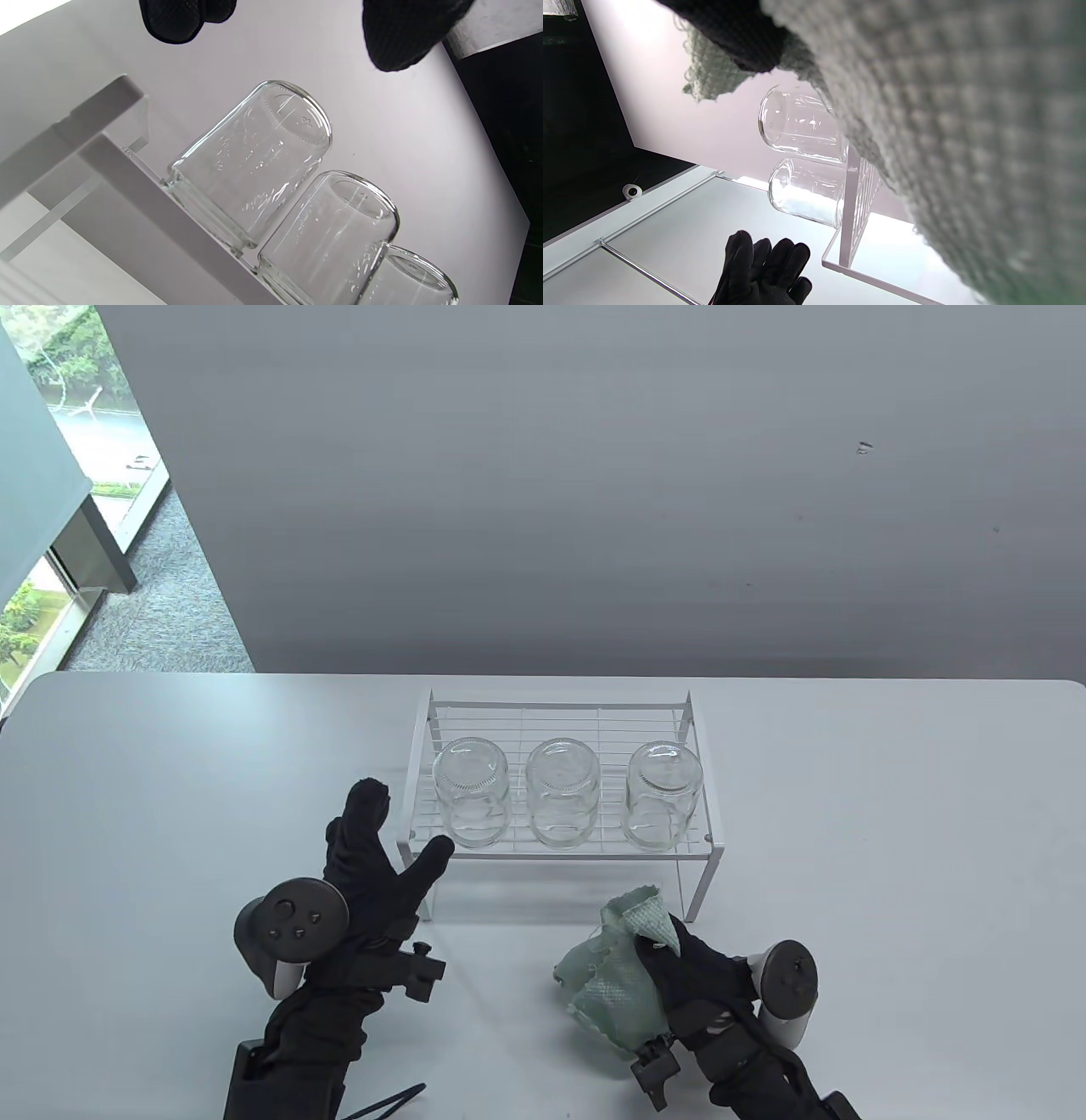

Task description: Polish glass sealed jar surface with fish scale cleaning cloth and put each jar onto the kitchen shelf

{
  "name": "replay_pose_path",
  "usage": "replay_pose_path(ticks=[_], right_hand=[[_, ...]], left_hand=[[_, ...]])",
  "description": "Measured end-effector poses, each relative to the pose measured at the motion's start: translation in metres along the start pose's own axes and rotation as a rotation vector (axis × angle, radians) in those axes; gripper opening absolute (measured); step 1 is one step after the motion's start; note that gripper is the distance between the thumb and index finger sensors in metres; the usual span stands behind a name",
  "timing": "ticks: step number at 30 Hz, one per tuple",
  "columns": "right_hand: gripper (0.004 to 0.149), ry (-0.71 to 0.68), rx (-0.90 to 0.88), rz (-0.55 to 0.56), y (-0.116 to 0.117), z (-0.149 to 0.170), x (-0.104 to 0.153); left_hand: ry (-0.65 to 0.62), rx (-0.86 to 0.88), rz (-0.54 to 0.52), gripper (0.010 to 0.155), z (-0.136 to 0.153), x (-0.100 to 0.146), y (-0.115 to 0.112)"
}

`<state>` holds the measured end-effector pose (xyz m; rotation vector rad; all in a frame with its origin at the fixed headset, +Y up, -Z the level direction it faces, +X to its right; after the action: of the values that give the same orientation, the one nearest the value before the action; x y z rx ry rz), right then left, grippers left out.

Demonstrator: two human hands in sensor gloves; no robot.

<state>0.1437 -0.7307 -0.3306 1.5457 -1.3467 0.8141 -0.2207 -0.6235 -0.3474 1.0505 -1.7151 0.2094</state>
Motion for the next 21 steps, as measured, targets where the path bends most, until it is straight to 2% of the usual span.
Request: replay_pose_path(ticks=[5, 7, 10, 12, 15, 18, 21], right_hand=[[0.056, -0.028, 0.027, 0.045, -0.014, -0.01, -0.002], [0.056, -0.054, 0.086, 0.057, -0.021, -0.017, -0.003], [0.056, -0.092, 0.188, 0.054, -0.026, -0.026, -0.004], [0.056, -0.136, 0.324, 0.028, -0.027, -0.035, -0.004], [0.055, -0.216, 0.657, -0.052, -0.021, -0.049, -0.005], [0.055, -0.269, 1.005, -0.149, -0.005, -0.054, -0.005], [0.055, -0.196, 1.217, -0.255, 0.012, -0.04, -0.008]], left_hand=[[-0.203, -0.134, -0.006, 0.079, -0.032, 0.02, -0.005], [-0.288, -0.166, 0.034, 0.074, -0.046, 0.031, -0.017], [-0.34, -0.151, 0.118, 0.069, -0.055, 0.042, -0.038], [-0.343, -0.131, 0.19, 0.069, -0.053, 0.049, -0.055], [-0.325, -0.154, 0.329, 0.069, -0.043, 0.057, -0.076], [-0.302, -0.175, 0.391, 0.069, -0.035, 0.064, -0.084], [-0.289, -0.159, 0.424, 0.07, -0.034, 0.067, -0.087]])
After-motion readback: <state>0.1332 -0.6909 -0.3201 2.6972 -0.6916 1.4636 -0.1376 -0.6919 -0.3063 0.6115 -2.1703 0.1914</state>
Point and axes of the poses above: the tracker on the back of each hand, its own z axis roughly to the little-finger side, its own x axis roughly from the fingertips to the wrist, y = z × x, the point moved 4 cm from there along -x, roughly from the wrist to the fingertips, and after that the axes turned 2 degrees about -x, right-handed, at the moved point
